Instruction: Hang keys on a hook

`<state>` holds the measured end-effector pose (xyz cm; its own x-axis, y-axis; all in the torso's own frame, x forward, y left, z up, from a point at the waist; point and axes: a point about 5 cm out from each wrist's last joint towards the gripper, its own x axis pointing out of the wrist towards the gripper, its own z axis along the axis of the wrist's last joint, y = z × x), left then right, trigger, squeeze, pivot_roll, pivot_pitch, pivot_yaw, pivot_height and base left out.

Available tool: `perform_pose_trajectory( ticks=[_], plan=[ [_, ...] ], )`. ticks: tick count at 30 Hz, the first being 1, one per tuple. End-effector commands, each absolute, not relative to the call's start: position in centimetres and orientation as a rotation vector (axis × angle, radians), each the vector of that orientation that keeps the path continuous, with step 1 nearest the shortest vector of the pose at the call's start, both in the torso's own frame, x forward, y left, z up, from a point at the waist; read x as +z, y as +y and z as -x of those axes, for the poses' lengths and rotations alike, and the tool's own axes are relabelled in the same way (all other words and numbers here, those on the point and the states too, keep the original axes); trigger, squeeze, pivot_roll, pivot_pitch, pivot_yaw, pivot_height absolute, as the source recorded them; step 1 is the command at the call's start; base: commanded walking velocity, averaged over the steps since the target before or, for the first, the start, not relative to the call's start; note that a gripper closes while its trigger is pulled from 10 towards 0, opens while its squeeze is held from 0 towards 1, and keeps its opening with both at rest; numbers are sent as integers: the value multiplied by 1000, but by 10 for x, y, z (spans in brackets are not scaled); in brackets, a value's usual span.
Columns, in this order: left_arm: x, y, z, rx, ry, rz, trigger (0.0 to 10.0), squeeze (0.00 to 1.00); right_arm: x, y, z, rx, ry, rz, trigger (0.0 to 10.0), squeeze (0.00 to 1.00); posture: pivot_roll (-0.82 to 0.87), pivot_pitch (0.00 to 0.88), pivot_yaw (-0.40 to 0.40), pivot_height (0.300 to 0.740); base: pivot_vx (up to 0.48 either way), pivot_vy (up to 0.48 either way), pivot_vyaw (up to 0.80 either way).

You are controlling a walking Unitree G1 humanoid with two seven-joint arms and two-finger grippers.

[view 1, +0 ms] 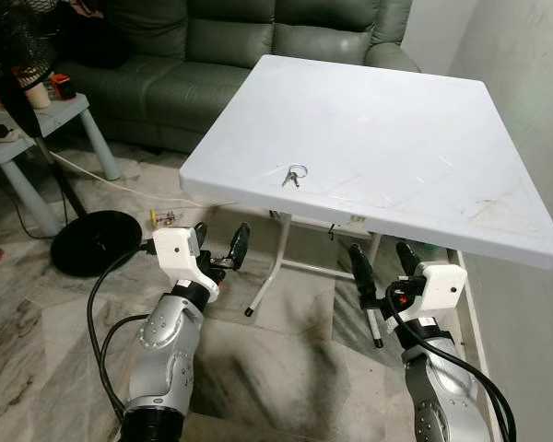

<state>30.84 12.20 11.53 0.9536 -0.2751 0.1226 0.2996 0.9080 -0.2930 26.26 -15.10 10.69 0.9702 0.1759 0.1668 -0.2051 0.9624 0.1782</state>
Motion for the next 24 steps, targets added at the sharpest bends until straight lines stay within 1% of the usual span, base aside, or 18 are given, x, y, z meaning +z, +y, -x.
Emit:
perform_pose_trajectory(
  ticks=[1, 10, 15, 20, 24],
  plan=[
    [127, 122, -313, -293, -105, 307, 10000, 0, 118, -149, -266, 202, -184, -195, 10000, 0, 9, 26, -23, 740, 0, 0, 0],
    [134, 117, -314, -288, -109, 324, 10000, 0, 124, -149, -269, 214, -196, -177, 10000, 0, 16, 11, -27, 740, 0, 0, 0],
    [128, 114, -313, -284, -74, 302, 10000, 0, 124, -148, -270, 223, -190, -175, 10000, 0, 20, 1, -32, 740, 0, 0, 0],
    [126, 113, -313, -278, -44, 245, 10000, 0, 124, -148, -270, 228, -188, -172, 10000, 0, 26, 0, -34, 740, 0, 0, 0],
    [125, 114, -313, -284, -37, 255, 10000, 0, 123, -148, -269, 218, -186, -178, 10000, 0, 24, 7, -33, 740, 0, 0, 0]
  ],
)
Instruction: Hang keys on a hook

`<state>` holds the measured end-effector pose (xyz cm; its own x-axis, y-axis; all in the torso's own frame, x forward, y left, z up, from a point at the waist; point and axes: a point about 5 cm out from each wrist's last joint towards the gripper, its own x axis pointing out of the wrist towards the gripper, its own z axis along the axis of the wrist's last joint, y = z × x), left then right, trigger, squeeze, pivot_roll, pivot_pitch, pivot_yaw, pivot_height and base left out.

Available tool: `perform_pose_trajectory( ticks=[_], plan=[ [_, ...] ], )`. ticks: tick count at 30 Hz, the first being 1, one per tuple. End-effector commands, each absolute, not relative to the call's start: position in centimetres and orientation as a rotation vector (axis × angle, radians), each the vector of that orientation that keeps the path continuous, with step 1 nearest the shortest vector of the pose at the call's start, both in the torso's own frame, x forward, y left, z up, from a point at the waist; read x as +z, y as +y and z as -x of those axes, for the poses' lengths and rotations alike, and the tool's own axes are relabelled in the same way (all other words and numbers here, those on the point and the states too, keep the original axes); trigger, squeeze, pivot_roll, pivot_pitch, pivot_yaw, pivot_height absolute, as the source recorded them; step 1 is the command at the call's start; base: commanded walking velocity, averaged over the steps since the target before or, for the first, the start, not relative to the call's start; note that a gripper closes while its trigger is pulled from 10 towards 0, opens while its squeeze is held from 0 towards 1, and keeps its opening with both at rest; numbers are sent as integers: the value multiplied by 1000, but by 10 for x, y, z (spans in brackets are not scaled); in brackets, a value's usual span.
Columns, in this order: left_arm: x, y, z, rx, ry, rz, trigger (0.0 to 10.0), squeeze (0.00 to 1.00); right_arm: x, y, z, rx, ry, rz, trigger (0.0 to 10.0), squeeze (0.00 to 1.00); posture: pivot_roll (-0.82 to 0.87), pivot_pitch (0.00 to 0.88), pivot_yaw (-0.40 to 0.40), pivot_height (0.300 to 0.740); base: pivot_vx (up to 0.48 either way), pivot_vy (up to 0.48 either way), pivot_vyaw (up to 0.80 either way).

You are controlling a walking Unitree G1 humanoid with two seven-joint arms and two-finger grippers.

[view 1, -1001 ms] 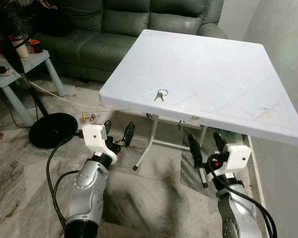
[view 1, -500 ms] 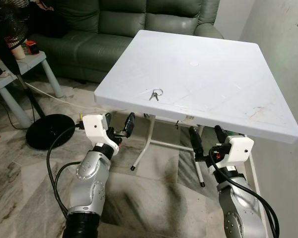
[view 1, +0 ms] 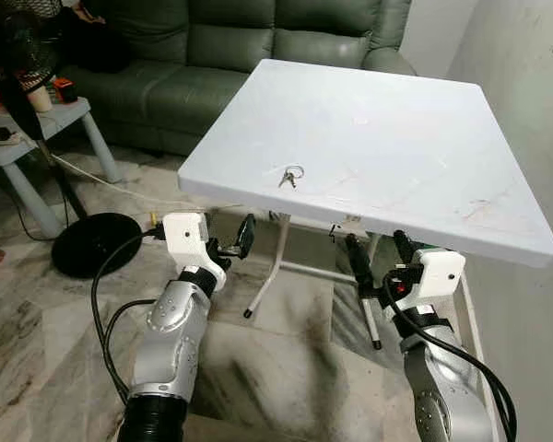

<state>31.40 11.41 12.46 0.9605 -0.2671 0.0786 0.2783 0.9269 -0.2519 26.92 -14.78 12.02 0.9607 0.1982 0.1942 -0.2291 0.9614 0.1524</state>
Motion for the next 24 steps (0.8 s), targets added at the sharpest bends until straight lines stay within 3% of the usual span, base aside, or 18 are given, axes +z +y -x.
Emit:
perform_pose_trajectory(
  ticks=[1, 24],
  plan=[
    [125, 114, -314, -283, -35, 263, 10000, 0, 123, -148, -271, 221, -185, -177, 10000, 0, 22, 0, -31, 740, 0, 0, 0],
    [117, 116, -317, -265, 21, 224, 10000, 0, 122, -146, -271, 228, -178, -176, 10000, 0, 35, 17, -33, 740, 0, 25, 0]
  ],
)
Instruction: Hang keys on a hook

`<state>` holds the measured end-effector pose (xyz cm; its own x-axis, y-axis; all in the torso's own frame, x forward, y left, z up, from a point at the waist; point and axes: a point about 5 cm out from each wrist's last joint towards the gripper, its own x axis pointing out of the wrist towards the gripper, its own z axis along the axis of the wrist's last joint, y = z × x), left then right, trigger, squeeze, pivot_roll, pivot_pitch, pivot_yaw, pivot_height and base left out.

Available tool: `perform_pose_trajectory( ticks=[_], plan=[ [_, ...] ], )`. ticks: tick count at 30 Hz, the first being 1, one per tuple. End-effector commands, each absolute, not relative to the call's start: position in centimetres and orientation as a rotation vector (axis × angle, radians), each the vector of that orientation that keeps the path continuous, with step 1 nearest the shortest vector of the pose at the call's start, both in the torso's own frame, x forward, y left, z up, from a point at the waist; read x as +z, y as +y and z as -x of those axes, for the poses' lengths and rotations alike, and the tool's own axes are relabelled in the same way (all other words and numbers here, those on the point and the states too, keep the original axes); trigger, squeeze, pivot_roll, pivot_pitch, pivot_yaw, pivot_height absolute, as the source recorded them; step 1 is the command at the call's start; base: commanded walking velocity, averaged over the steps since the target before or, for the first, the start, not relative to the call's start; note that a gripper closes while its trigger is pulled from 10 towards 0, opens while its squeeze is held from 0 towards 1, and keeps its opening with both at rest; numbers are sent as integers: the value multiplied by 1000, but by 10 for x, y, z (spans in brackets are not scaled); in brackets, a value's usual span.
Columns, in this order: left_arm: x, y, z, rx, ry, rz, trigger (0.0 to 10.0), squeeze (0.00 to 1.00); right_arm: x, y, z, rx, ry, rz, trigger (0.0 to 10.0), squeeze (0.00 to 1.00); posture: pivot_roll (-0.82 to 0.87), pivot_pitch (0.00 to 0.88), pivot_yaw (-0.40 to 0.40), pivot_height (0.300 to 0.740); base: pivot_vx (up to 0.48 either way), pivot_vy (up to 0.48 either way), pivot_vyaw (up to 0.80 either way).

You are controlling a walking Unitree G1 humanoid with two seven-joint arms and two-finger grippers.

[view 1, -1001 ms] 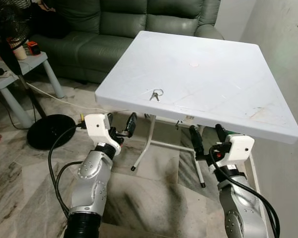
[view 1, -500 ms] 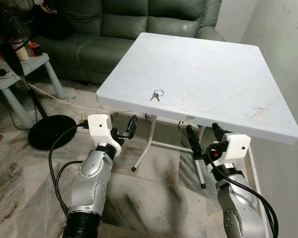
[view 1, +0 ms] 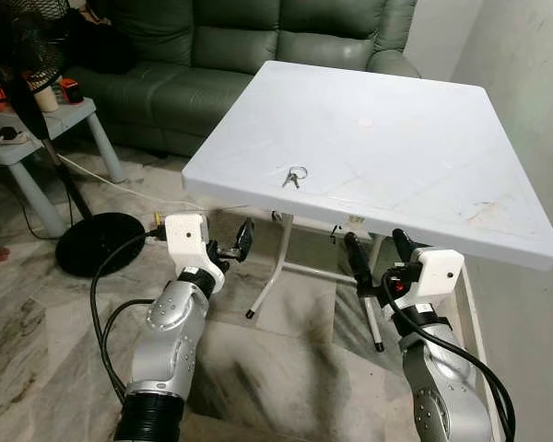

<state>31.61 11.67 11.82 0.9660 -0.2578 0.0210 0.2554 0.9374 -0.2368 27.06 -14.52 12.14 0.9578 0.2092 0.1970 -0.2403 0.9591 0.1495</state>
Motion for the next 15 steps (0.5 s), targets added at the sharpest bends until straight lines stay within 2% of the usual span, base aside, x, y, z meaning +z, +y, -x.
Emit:
perform_pose_trajectory(
  ticks=[1, 12, 15],
  plan=[
    [117, 116, -317, -265, 22, 223, 10000, 0, 122, -146, -271, 228, -178, -176, 10000, 0, 34, 18, -34, 740, 0, 311, 0],
    [115, 115, -318, -263, 37, 208, 10000, 0, 123, -146, -271, 236, -178, -167, 10000, 0, 30, 23, -39, 740, 0, 346, 0],
    [114, 114, -318, -266, 41, 205, 10000, 0, 122, -146, -270, 236, -175, -166, 10000, 0, 29, 20, -39, 740, 268, 361, 0]
  ],
)
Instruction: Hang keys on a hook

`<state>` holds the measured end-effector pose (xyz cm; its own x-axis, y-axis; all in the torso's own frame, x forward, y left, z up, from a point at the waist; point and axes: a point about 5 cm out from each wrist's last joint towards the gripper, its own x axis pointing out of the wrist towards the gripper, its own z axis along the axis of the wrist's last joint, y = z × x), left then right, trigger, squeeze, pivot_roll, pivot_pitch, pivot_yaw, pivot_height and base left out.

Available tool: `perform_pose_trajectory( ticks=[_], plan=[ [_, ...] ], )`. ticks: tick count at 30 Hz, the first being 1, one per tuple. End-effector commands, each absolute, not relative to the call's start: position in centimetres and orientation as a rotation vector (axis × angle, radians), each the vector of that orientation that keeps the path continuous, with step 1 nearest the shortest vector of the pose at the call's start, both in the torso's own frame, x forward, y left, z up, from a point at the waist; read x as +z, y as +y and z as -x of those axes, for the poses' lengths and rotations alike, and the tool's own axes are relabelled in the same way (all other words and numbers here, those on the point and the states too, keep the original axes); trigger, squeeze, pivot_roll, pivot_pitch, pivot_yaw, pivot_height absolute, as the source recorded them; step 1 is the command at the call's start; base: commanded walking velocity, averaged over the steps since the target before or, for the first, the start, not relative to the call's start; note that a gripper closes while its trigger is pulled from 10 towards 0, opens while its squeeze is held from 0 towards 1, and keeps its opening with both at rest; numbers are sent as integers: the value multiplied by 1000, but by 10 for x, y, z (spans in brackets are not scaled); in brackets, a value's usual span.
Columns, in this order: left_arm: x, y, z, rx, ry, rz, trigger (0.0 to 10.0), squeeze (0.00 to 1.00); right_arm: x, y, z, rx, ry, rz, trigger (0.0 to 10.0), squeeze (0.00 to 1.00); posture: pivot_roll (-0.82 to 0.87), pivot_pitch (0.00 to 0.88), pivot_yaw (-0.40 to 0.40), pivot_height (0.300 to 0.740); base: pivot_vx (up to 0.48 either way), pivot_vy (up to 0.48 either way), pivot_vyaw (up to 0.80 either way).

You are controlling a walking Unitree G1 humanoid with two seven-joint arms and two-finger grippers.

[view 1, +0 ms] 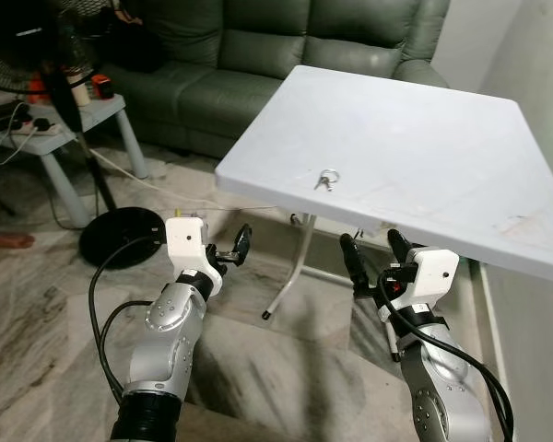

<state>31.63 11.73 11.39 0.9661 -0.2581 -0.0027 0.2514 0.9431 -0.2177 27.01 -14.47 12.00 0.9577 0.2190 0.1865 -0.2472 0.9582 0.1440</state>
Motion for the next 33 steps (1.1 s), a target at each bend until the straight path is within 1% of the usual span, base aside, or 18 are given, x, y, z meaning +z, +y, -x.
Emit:
perform_pose_trajectory(
  ticks=[1, 5, 10, 21, 33],
  plan=[
    [114, 114, -318, -267, 41, 205, 10000, 0, 122, -146, -270, 236, -174, -167, 10000, 0, 29, 20, -39, 740, 270, 364, 0],
    [114, 111, -318, -277, 39, 199, 10000, 0, 121, -145, -268, 245, -169, -166, 10000, 0, 26, 9, -39, 740, 274, 360, 0],
    [114, 109, -317, -260, 24, 171, 10000, 0, 120, -145, -267, 249, -163, -165, 10000, 0, 25, 1, -42, 740, 0, 0, 0],
    [107, 113, -316, -250, 62, 206, 10000, 0, 118, -145, -265, 257, -154, -160, 10000, 0, 27, 0, -50, 740, 0, 0, 0],
    [107, 114, -316, -254, 63, 217, 10000, 0, 118, -145, -264, 259, -148, -160, 10000, 0, 27, 2, -52, 740, 392, 0, 0]
  ],
)
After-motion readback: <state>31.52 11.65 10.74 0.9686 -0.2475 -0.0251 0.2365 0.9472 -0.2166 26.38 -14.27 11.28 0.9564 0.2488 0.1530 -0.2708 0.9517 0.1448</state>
